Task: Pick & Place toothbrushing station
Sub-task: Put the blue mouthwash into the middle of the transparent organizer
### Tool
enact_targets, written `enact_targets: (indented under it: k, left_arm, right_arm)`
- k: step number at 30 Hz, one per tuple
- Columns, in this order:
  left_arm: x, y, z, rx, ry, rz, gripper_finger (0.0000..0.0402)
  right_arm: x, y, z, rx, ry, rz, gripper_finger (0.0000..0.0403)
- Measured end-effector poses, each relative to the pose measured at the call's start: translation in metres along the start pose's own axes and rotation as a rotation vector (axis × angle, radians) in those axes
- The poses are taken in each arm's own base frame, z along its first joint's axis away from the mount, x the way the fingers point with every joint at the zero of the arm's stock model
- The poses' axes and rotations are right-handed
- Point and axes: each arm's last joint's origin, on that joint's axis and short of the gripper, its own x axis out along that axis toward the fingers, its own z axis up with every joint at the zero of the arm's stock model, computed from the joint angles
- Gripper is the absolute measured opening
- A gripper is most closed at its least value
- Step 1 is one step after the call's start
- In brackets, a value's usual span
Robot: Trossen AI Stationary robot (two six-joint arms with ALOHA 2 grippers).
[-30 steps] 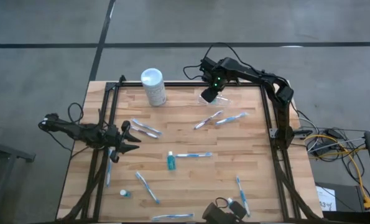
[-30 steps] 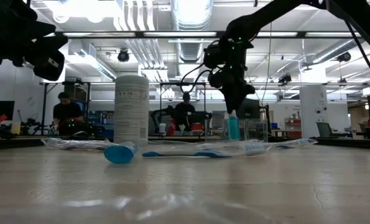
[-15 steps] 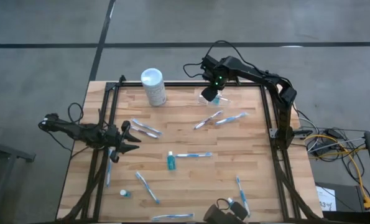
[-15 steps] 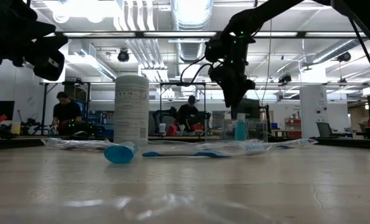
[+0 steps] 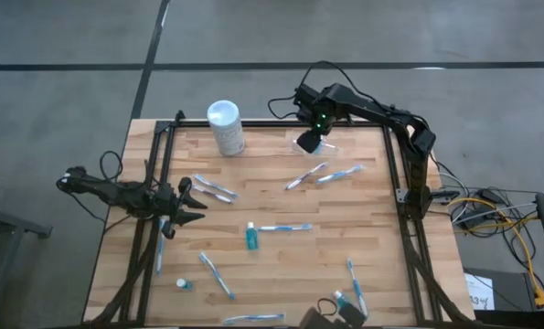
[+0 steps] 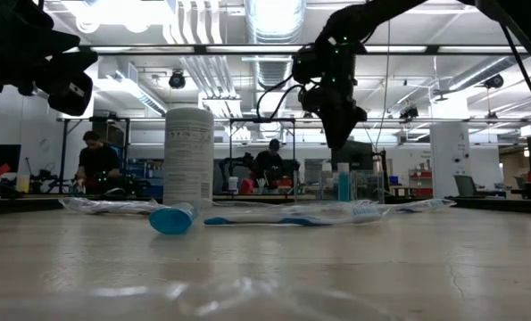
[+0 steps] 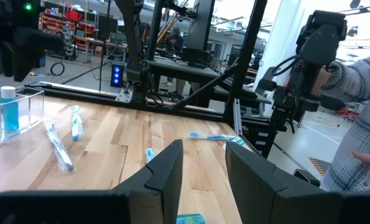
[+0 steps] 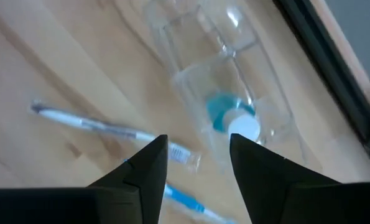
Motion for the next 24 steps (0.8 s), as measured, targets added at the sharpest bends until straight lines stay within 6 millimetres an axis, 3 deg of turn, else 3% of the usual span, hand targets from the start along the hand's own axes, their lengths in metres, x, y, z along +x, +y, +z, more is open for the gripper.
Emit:
enact_targets:
  k: [12, 24]
  left_arm:
    - [0.0, 0.0, 0.0, 0.0, 0.0, 0.0, 0.0126]
    - [0.0, 0.0, 0.0, 0.0, 0.0, 0.0, 0.0126]
  right_arm:
    - [-0.039, 0.021, -0.016, -0.061, -0.054, 0.026, 0.0144]
    - [-0.041, 0.034, -0.018, -0.065, -0.074, 0.034, 0.014]
